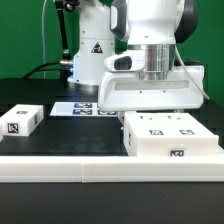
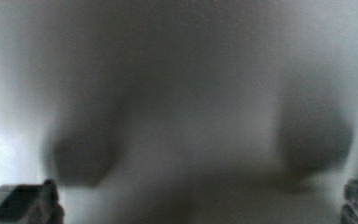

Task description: Assemble cabinet

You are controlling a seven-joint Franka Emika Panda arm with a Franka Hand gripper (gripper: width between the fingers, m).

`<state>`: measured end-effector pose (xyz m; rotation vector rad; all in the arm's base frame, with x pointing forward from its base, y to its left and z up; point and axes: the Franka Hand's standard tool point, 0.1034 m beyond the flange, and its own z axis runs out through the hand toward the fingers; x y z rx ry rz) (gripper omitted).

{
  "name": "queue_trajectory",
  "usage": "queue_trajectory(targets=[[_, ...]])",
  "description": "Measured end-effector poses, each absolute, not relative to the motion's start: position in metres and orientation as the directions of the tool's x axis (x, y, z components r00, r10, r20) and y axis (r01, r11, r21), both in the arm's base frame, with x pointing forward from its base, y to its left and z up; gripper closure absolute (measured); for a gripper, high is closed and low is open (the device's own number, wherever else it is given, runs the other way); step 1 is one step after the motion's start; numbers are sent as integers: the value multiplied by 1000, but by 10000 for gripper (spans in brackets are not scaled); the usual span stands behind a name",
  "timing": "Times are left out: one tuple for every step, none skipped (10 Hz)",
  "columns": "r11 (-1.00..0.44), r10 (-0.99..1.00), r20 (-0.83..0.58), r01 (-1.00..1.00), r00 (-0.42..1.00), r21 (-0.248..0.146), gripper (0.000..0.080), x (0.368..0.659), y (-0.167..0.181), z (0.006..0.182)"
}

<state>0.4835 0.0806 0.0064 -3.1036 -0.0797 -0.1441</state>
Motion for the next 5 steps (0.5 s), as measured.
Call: queue_trajectory(targets=[[-998, 52, 93, 55, 994, -31, 2, 483, 81, 6], [-998, 53, 93, 56, 994, -31, 2, 483, 81, 6], [-998, 53, 93, 56, 994, -31, 2, 483, 81, 6], [-998, 50, 97, 53, 994, -32, 2, 484, 82, 6], [-998, 47, 98, 50, 994, -31, 2, 485, 80, 6]])
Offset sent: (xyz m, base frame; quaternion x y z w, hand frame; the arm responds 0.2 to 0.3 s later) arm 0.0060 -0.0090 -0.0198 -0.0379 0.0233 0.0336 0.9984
